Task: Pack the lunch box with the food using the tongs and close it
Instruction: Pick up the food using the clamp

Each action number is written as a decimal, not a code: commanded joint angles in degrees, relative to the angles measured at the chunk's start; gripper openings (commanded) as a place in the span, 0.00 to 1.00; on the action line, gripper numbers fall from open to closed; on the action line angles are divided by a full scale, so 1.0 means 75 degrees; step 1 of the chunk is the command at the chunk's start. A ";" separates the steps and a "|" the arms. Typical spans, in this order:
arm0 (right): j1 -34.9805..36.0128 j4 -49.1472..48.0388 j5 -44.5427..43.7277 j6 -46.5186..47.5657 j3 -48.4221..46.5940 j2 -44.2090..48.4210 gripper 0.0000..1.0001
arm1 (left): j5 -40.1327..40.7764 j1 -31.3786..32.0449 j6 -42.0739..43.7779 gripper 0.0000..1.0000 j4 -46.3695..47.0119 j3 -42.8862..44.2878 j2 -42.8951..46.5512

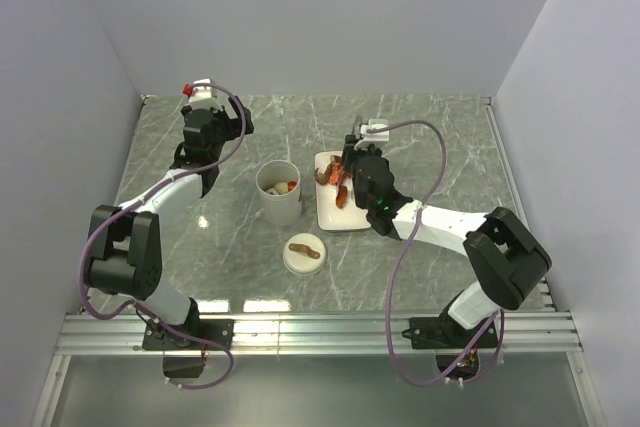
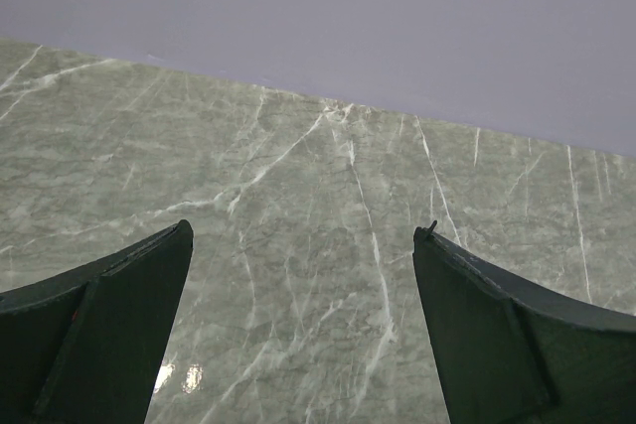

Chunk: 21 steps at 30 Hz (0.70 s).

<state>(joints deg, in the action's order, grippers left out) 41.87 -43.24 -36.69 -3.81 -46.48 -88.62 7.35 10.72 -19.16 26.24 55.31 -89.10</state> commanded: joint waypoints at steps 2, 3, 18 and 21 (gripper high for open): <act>0.0054 -0.0070 -0.0171 -0.0276 -0.0189 -0.0148 0.44 | -0.0078 0.0012 0.0011 1.00 0.0193 0.0254 0.0021; 0.0054 -0.0035 -0.0125 -0.0311 -0.0201 -0.0172 0.44 | -0.0078 0.0012 0.0011 0.99 0.0181 0.0254 0.0021; 0.0113 0.0586 -0.0159 0.0144 -0.0330 0.0682 0.18 | -0.0078 0.0012 0.0000 0.99 0.0181 0.0243 0.0056; 0.0125 0.0575 -0.0019 0.0438 -0.0528 0.1045 0.18 | -0.0067 0.0012 0.0011 0.99 0.0181 0.0243 0.0056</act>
<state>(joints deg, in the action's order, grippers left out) 42.26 -37.95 -36.56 -3.38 -47.33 -85.60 7.35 10.72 -19.16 26.24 55.31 -89.10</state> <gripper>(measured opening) 0.344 0.995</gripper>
